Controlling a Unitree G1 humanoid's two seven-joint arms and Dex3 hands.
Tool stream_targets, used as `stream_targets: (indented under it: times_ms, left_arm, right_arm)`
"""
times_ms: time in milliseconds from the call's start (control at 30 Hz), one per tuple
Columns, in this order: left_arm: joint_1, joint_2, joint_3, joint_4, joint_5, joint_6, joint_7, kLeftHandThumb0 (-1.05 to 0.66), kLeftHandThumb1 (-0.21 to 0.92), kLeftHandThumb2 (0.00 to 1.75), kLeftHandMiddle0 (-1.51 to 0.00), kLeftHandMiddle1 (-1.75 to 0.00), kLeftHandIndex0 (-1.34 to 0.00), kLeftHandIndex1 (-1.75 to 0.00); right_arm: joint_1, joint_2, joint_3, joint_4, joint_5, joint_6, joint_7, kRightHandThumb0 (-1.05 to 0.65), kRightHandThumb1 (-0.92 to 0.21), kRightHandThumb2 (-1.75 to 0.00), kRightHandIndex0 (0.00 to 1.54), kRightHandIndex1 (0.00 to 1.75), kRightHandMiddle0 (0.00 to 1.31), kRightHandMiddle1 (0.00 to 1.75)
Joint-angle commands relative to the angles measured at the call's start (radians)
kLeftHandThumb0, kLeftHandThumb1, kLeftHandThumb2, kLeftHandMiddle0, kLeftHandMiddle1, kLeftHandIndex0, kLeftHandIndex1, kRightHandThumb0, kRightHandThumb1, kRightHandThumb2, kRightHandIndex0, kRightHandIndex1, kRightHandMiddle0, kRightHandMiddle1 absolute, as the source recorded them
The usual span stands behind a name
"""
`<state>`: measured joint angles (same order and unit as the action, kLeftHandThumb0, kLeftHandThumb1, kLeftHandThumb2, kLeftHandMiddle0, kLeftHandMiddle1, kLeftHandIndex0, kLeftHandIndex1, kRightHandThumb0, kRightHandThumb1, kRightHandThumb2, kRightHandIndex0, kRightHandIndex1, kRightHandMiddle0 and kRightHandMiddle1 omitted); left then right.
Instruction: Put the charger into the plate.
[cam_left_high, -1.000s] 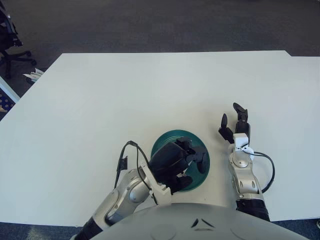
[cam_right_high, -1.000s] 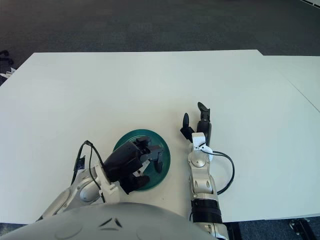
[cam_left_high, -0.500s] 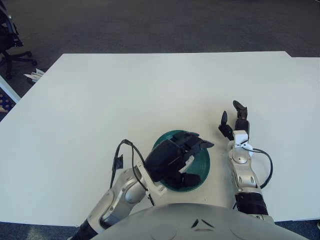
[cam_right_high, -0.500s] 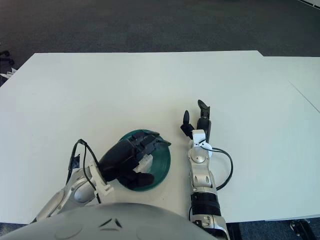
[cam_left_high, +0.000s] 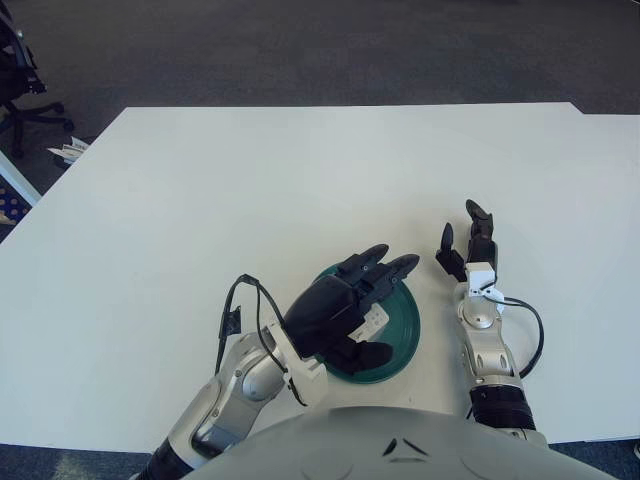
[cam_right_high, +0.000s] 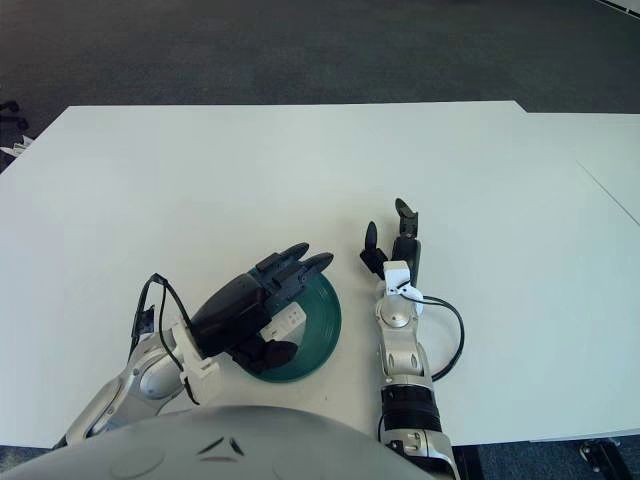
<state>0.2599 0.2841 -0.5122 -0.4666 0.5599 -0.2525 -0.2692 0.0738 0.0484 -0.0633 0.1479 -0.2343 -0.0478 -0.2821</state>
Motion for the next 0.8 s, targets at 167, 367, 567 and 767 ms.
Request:
stream_targets:
  times_ms: [167,367,567,767]
  left_arm:
    - [0.014,-0.026,0.031,0.022,-0.099,0.032,0.003,-1.05,0.92,1.07,0.00,0.00,0.00,0.00]
    - [0.019,-0.057,0.079,-0.026,-0.207,0.056,0.014,-1.05,0.92,1.07,0.00,0.00,-0.01,-0.01]
    - [0.052,-0.129,0.122,0.028,-0.333,0.076,0.066,-1.05,0.92,1.11,-0.01,-0.01,-0.05,-0.03]
    - [0.092,-0.237,0.269,0.055,-0.618,0.149,0.109,-1.05,0.92,1.12,-0.10,-0.01,-0.13,-0.46]
  right_arm:
    - [0.101,0.031,0.005,0.049,0.045,0.153,0.038,-0.69,-0.92,-0.91,0.17,0.00,0.00,0.43]
    - [0.105,0.036,0.009,0.040,0.035,0.167,0.027,-0.69,-0.92,-0.90,0.18,0.00,0.00,0.46]
    - [0.100,0.038,0.012,0.051,0.023,0.180,0.012,-0.69,-0.92,-0.88,0.17,0.00,0.00,0.50]
    - [0.097,0.035,0.014,0.054,0.022,0.186,0.008,-0.70,-0.92,-0.88,0.16,0.00,0.00,0.51]
